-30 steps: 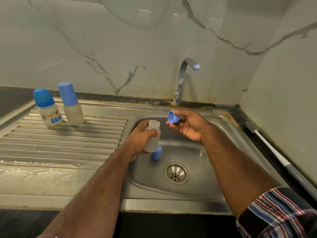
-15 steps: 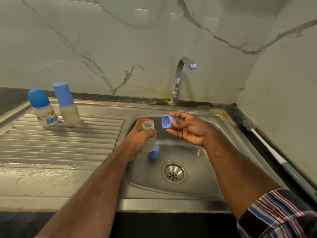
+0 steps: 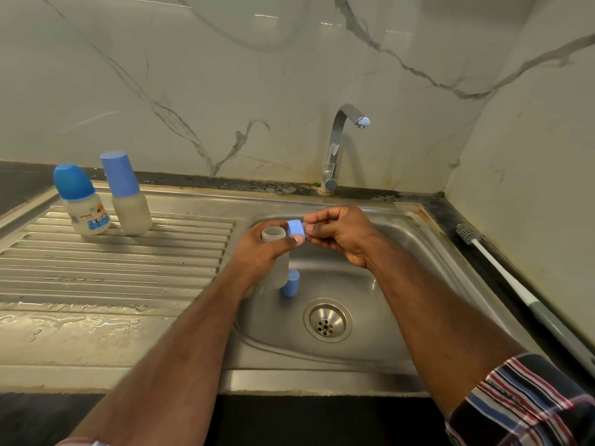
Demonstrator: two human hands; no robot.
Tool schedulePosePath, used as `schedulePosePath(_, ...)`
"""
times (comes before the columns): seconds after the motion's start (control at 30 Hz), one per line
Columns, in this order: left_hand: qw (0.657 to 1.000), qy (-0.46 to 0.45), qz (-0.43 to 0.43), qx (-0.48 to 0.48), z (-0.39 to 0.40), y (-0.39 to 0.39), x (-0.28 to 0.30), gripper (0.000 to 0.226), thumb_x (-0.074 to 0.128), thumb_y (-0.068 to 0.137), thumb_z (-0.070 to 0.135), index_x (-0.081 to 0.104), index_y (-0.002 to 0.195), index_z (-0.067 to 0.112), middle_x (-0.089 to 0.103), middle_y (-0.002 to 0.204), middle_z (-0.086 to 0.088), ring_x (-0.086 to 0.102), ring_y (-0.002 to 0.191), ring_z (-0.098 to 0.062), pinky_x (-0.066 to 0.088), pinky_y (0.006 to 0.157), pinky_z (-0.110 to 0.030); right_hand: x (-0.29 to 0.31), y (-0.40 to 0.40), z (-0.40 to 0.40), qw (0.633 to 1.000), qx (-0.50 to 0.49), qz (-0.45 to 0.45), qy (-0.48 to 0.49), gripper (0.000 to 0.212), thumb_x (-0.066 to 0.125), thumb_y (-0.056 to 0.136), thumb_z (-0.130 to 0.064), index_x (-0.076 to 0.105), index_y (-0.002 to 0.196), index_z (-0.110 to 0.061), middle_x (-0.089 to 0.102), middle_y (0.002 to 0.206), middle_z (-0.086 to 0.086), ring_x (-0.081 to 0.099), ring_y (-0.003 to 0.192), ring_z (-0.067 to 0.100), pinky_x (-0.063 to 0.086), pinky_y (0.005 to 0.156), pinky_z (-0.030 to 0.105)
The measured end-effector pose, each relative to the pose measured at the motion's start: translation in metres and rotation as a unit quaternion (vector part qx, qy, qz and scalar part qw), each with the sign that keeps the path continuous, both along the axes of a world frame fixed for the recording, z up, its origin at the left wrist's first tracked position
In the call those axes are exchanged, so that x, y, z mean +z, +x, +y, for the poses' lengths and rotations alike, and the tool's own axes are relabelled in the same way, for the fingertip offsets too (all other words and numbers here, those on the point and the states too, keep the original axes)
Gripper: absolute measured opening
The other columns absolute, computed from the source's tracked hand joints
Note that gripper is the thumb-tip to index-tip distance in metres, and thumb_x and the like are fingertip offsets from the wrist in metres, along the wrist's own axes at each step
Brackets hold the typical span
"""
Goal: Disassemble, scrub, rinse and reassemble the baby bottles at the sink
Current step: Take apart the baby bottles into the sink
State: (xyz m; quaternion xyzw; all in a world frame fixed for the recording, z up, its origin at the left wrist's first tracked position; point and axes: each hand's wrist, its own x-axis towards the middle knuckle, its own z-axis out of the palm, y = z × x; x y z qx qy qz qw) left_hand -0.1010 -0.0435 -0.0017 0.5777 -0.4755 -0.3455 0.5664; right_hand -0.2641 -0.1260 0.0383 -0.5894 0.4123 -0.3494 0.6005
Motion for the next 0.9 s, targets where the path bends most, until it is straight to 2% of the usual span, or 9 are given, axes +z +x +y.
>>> schedulePosePath(0.17,1.0,0.007,0.011,0.008,-0.002,0.002,-0.002,0.039,0.088,0.077,0.026,0.072,0.113,0.022,0.076,0.101,0.003,0.071,0.094,-0.011,0.054,0.076,-0.023,0.003,0.006,0.003,0.998,-0.007,0.043,-0.04,0.017,0.074,0.08,0.01,0.073,0.086,-0.006,0.076,0.084,0.011,0.073,0.078,0.019,0.062,0.07,0.029)
schedulePosePath(0.33,1.0,0.01,-0.008,0.01,-0.004,0.003,-0.005,0.04,0.088,0.078,0.029,0.071,0.114,0.024,0.075,0.1,0.006,0.071,0.094,-0.008,0.054,0.074,-0.021,0.006,0.007,0.003,0.995,-0.003,0.088,-0.053,0.016,0.073,0.082,0.008,0.073,0.09,-0.006,0.074,0.095,0.016,0.075,0.088,0.025,0.063,0.077,0.035)
schedulePosePath(0.43,1.0,0.006,-0.016,0.02,-0.004,0.002,-0.005,0.039,0.085,0.081,0.034,0.07,0.116,0.025,0.074,0.102,0.006,0.069,0.095,-0.008,0.054,0.078,-0.024,0.006,0.006,0.003,0.998,0.009,0.052,-0.026,0.017,0.069,0.085,0.009,0.073,0.096,-0.004,0.075,0.097,0.016,0.074,0.089,0.023,0.062,0.077,0.032)
schedulePosePath(0.57,1.0,-0.002,-0.001,0.019,-0.002,0.002,-0.002,0.035,0.084,0.082,0.028,0.07,0.114,0.024,0.074,0.101,0.006,0.069,0.094,-0.008,0.052,0.078,-0.022,0.004,0.002,0.002,1.0,0.014,-0.002,0.022,0.021,0.063,0.089,0.012,0.072,0.103,-0.001,0.073,0.106,0.019,0.073,0.096,0.027,0.062,0.082,0.036)
schedulePosePath(0.77,1.0,0.009,0.012,0.012,-0.002,0.001,-0.002,0.037,0.088,0.077,0.024,0.072,0.111,0.022,0.076,0.097,0.004,0.072,0.092,-0.01,0.057,0.079,-0.025,-0.001,0.004,0.004,1.0,-0.018,0.006,0.019,0.016,0.069,0.085,0.009,0.072,0.097,0.0,0.075,0.095,0.016,0.074,0.081,0.022,0.062,0.07,0.03)
schedulePosePath(0.9,1.0,0.004,-0.005,0.005,0.0,0.0,-0.002,0.033,0.089,0.076,0.021,0.071,0.103,0.027,0.076,0.097,0.005,0.072,0.092,-0.012,0.058,0.081,-0.026,-0.004,0.006,0.003,0.999,-0.023,0.039,0.021,0.015,0.069,0.086,0.007,0.073,0.096,-0.004,0.076,0.093,0.015,0.074,0.078,0.02,0.061,0.066,0.028)
